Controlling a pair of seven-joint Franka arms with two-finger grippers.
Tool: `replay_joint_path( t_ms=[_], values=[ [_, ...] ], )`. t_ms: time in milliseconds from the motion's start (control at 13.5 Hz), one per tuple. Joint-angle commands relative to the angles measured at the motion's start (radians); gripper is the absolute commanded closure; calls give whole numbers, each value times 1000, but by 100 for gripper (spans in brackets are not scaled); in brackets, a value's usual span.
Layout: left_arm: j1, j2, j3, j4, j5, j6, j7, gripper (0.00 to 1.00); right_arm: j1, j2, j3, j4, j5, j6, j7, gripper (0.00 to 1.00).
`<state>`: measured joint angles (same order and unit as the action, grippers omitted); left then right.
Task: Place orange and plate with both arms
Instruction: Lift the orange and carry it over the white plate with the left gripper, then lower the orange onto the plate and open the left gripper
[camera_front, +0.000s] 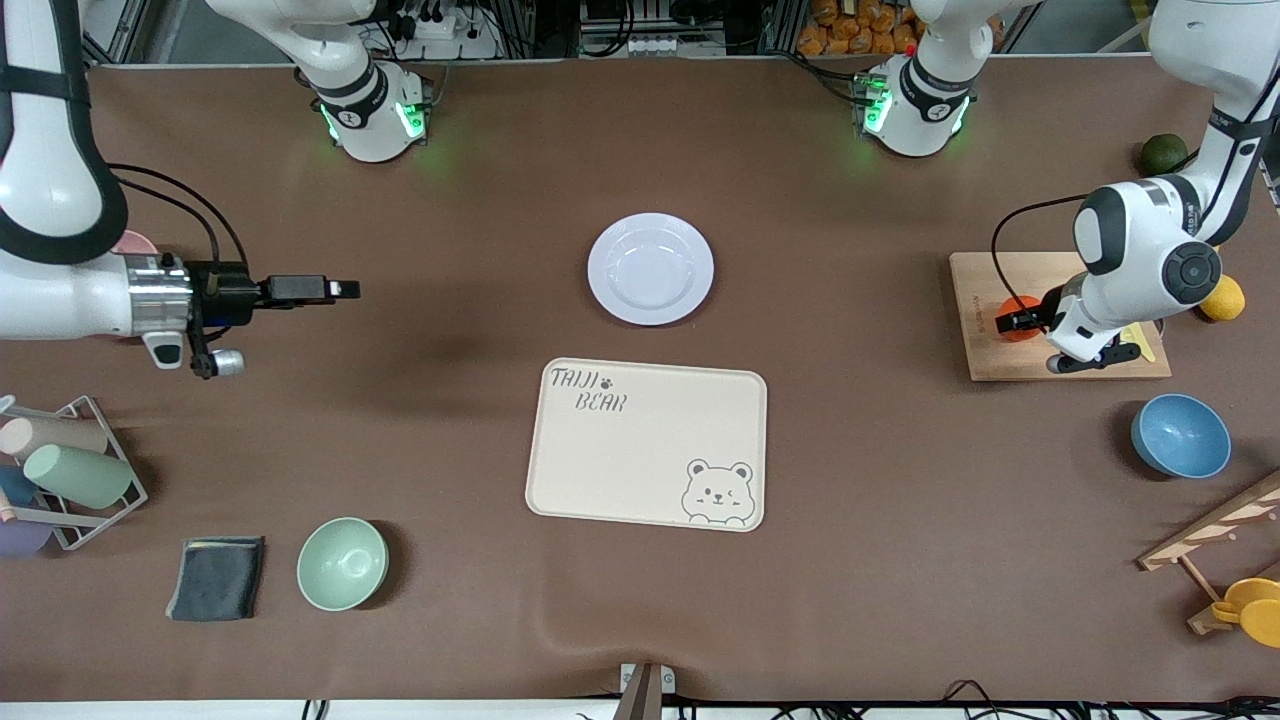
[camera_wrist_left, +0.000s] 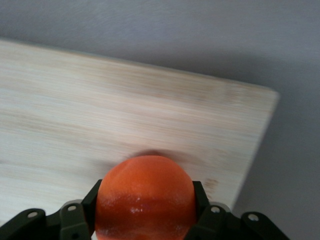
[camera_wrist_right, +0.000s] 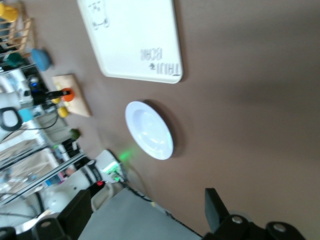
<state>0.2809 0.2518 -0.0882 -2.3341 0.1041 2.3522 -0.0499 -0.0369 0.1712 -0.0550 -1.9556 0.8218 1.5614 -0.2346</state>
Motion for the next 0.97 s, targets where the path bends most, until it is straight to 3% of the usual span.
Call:
replay_joint_path(
  t_ms=[0, 148, 371, 520, 742, 891],
  values=[
    [1, -106, -157, 98, -6, -248, -31, 94, -21, 19, 4, -54, 74, 6, -74, 0],
    [0, -91, -301, 236, -91, -410, -149, 93, -15, 39, 4, -57, 91, 8, -101, 0],
    [-6, -80, -541, 277, -135, -413, -298, 93, 1, 76, 4, -110, 166, 31, -198, 0],
    [-49, -16, -642, 324, -133, -395, -510, 91, 53, 70, 6, -176, 216, 118, -270, 0],
    [-259, 76, -647, 346, -112, -297, -810, 90, 107, 70, 6, -236, 278, 210, -331, 0],
    [-340, 142, -647, 346, -101, -211, -960, 89, 143, 74, 6, -265, 339, 242, -371, 0]
  ],
)
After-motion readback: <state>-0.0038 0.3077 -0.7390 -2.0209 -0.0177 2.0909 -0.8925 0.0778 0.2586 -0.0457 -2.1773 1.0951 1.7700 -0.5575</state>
